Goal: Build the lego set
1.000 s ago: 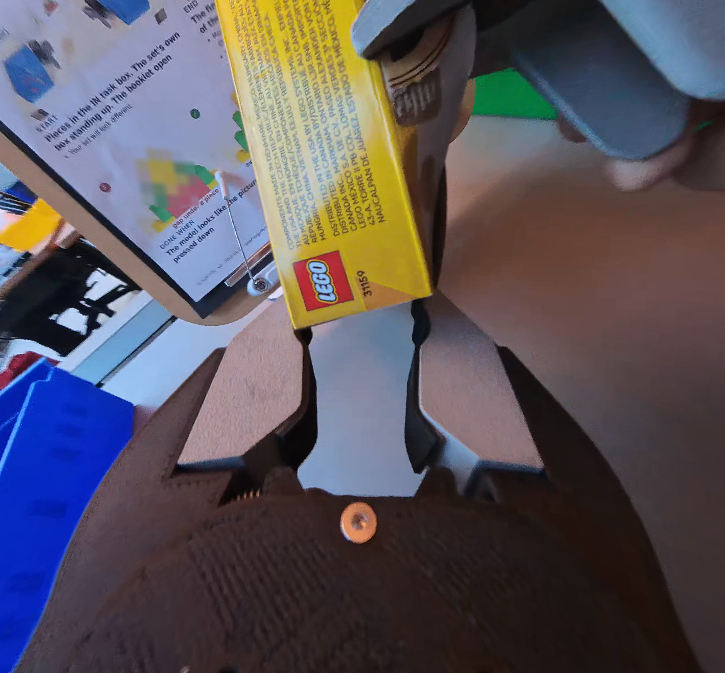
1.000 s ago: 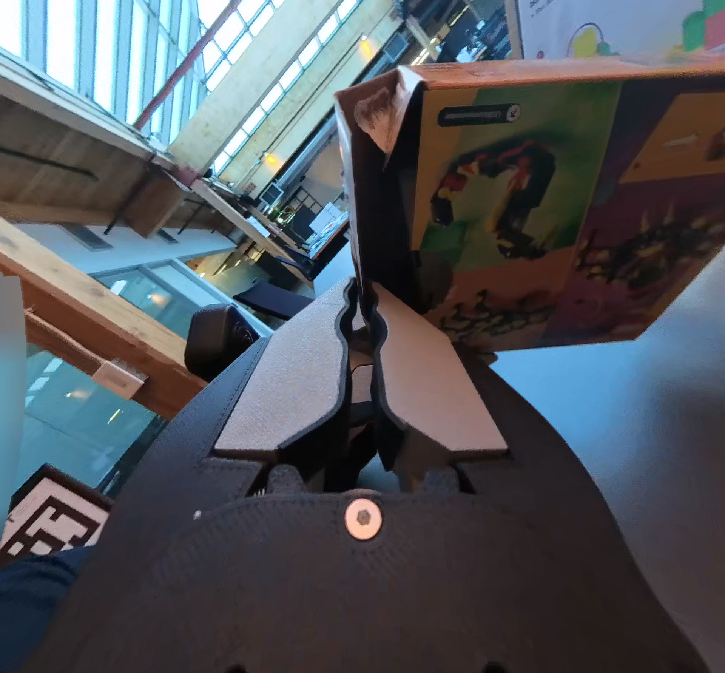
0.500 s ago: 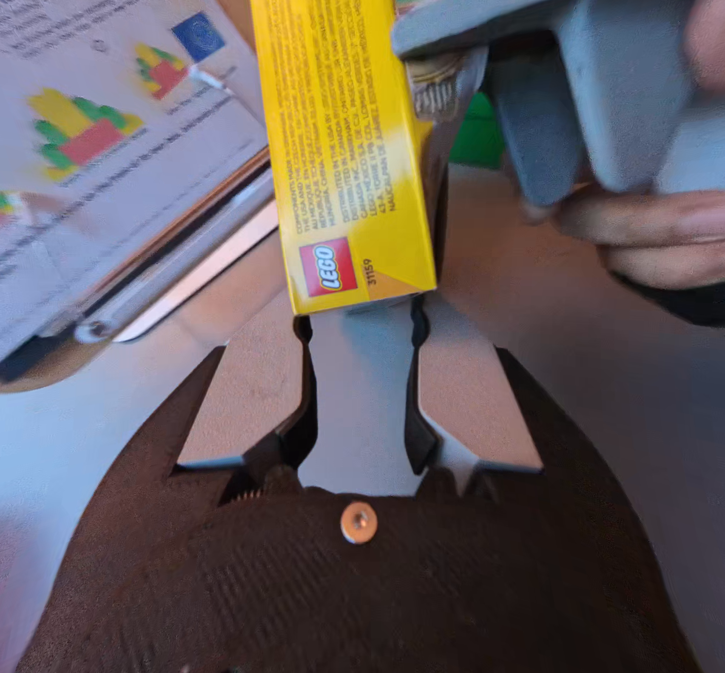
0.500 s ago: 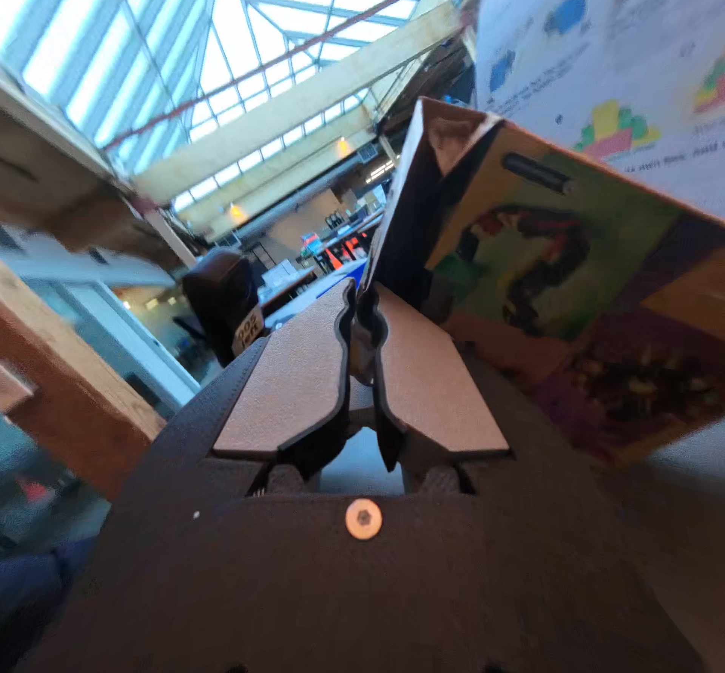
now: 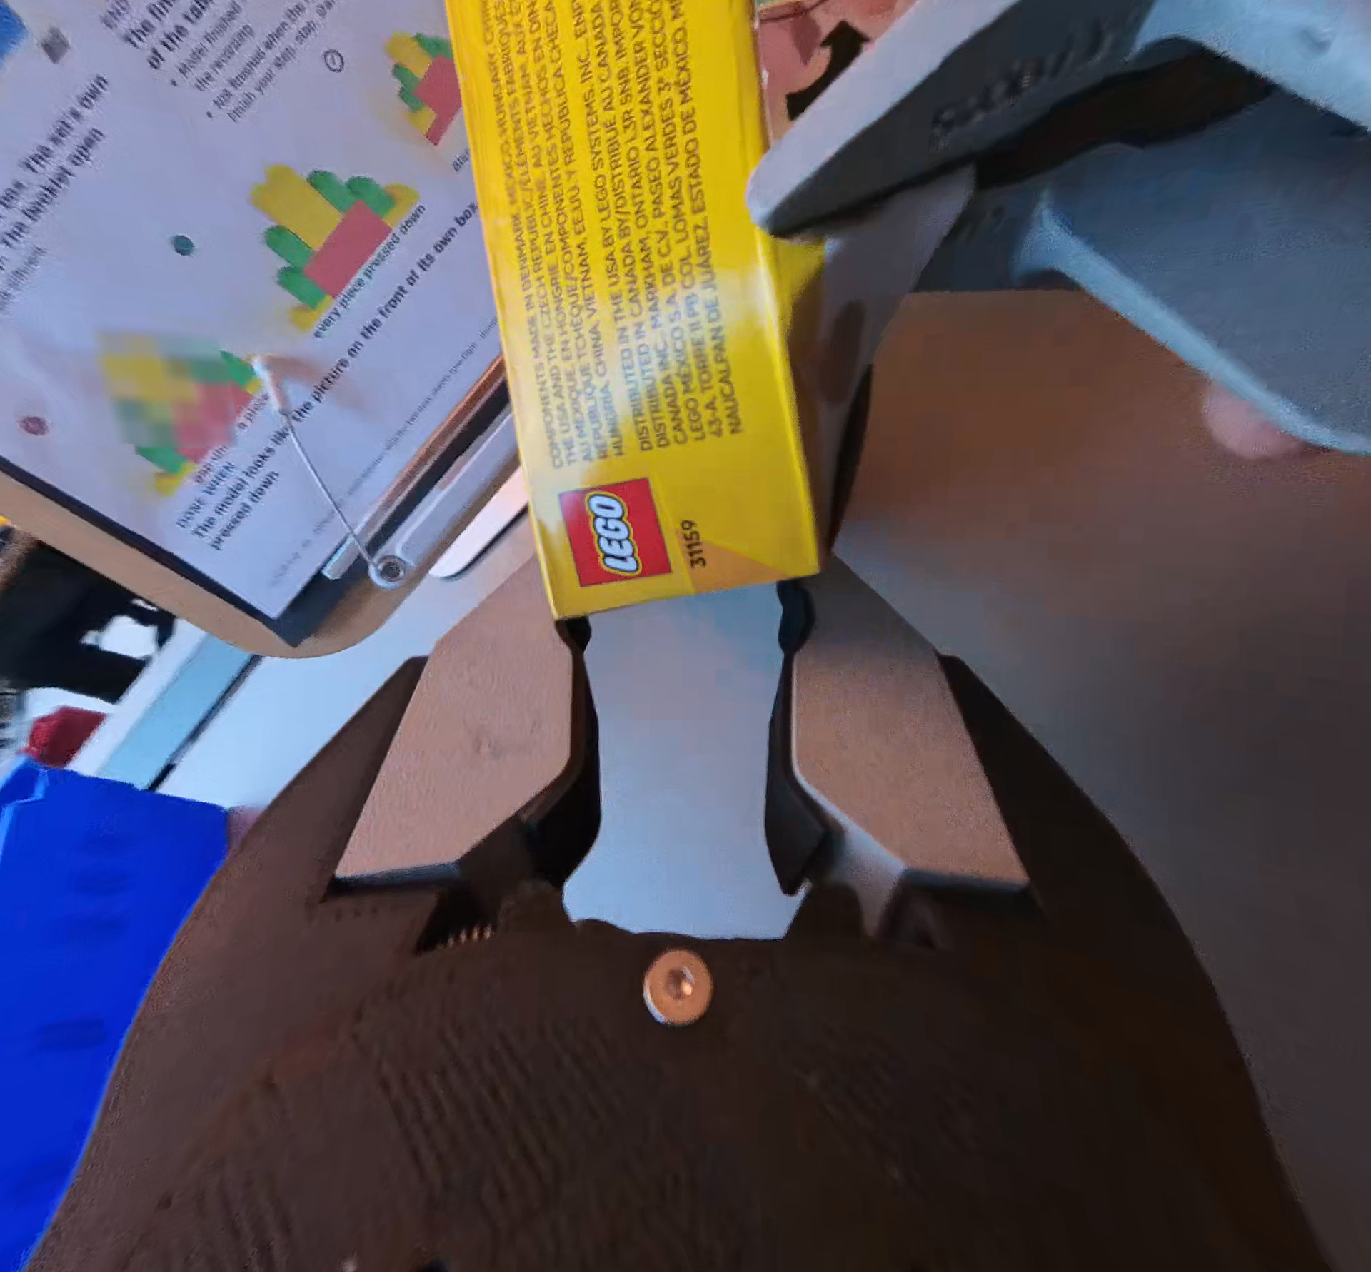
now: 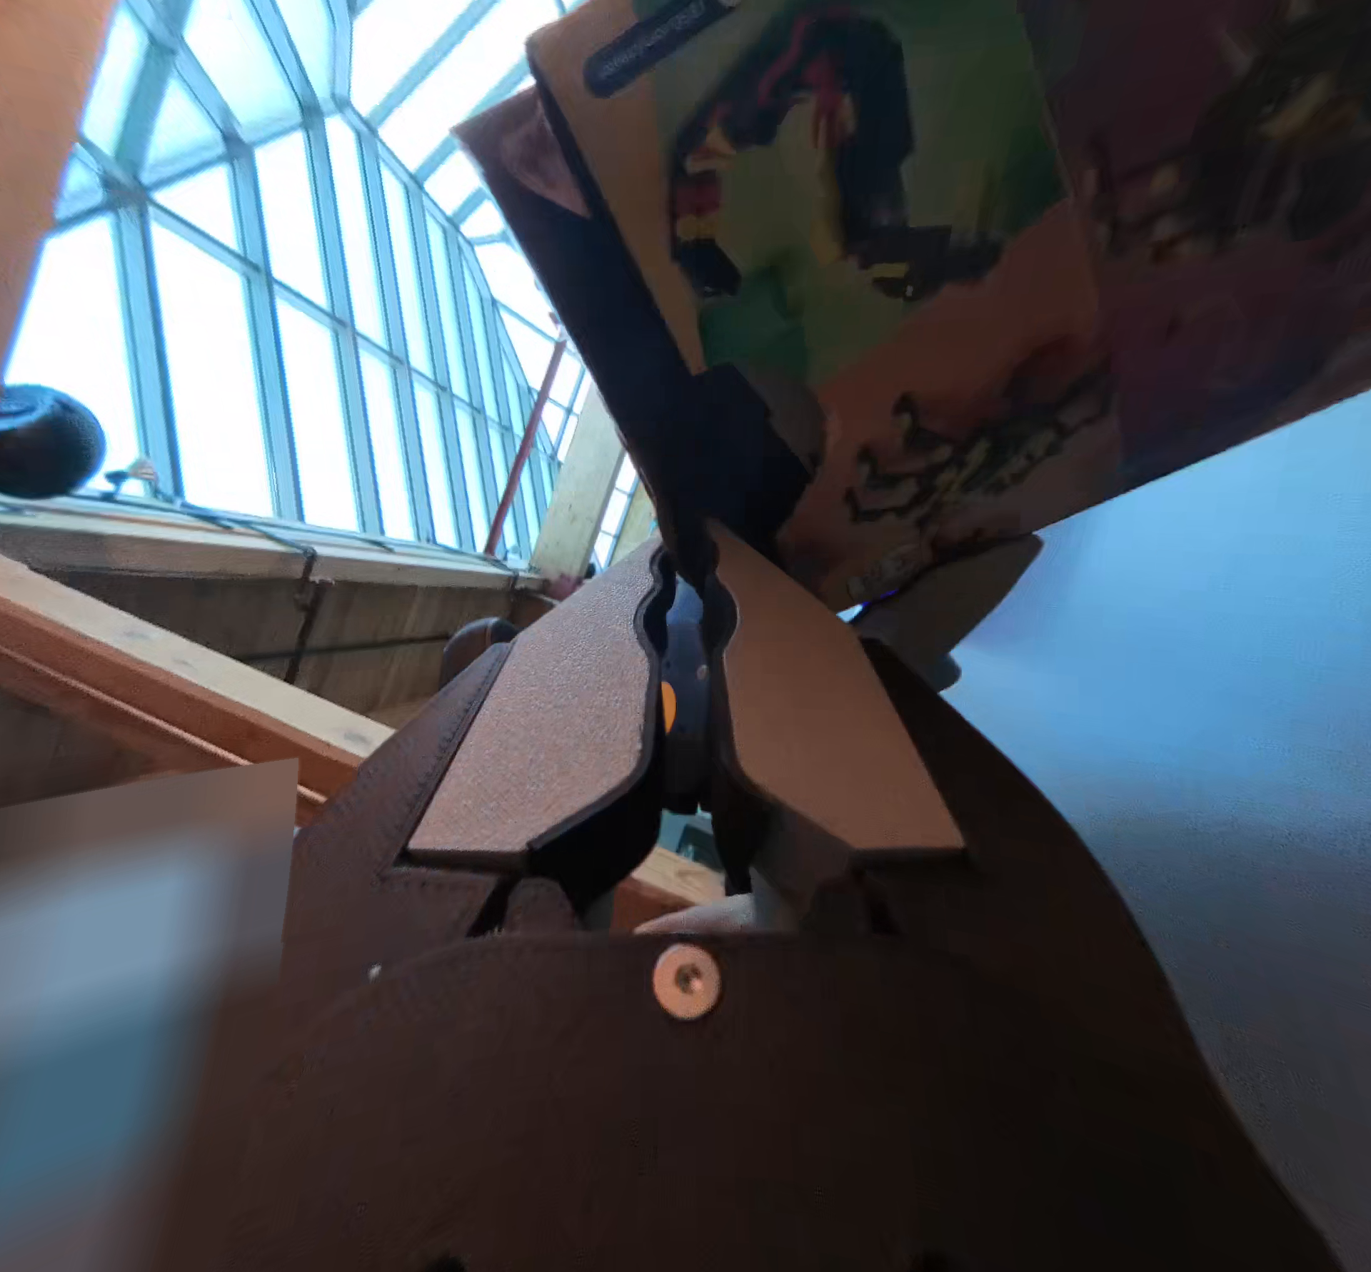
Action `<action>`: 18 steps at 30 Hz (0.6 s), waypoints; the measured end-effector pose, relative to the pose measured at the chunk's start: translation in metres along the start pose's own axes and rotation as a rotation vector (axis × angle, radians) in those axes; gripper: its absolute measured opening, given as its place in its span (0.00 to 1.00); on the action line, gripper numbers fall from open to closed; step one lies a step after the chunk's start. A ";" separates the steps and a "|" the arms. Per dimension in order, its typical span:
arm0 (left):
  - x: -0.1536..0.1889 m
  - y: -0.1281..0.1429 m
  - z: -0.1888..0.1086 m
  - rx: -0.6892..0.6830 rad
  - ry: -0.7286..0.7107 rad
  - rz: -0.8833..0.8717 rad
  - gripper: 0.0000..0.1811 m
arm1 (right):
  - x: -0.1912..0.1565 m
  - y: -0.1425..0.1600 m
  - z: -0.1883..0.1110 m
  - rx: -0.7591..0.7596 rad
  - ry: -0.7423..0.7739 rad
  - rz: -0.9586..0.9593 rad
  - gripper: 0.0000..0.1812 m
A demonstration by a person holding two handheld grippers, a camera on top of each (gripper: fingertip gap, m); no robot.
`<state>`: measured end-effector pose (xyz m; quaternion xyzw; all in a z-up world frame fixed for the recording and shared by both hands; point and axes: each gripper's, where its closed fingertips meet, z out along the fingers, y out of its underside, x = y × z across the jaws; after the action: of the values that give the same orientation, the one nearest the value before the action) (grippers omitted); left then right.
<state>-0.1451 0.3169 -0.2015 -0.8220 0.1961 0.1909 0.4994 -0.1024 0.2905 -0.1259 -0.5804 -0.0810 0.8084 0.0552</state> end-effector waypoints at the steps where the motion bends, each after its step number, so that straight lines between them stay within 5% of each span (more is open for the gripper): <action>1: 0.000 -0.001 -0.002 0.008 -0.004 0.015 0.27 | -0.002 0.001 0.000 0.000 0.009 -0.045 0.00; 4: -0.001 -0.008 -0.009 0.043 -0.037 0.043 0.27 | -0.014 0.011 -0.002 -0.001 0.039 -0.127 0.00; 10: -0.011 -0.029 -0.020 0.123 -0.197 0.186 0.27 | -0.028 0.021 -0.019 0.126 -0.087 0.129 0.00; 12: 0.000 -0.030 -0.020 0.128 -0.128 0.182 0.27 | -0.026 0.018 -0.025 0.119 -0.129 0.101 0.01; 15: 0.023 -0.018 -0.014 0.068 0.045 0.128 0.27 | -0.012 0.013 -0.033 0.014 0.062 -0.311 0.00; 18: 0.033 -0.010 -0.013 0.005 0.106 0.139 0.27 | 0.003 0.023 -0.044 -0.213 0.305 -0.759 0.12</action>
<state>-0.1108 0.3048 -0.2049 -0.8140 0.2793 0.1811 0.4760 -0.0618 0.2718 -0.1465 -0.6248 -0.3629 0.6227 0.3002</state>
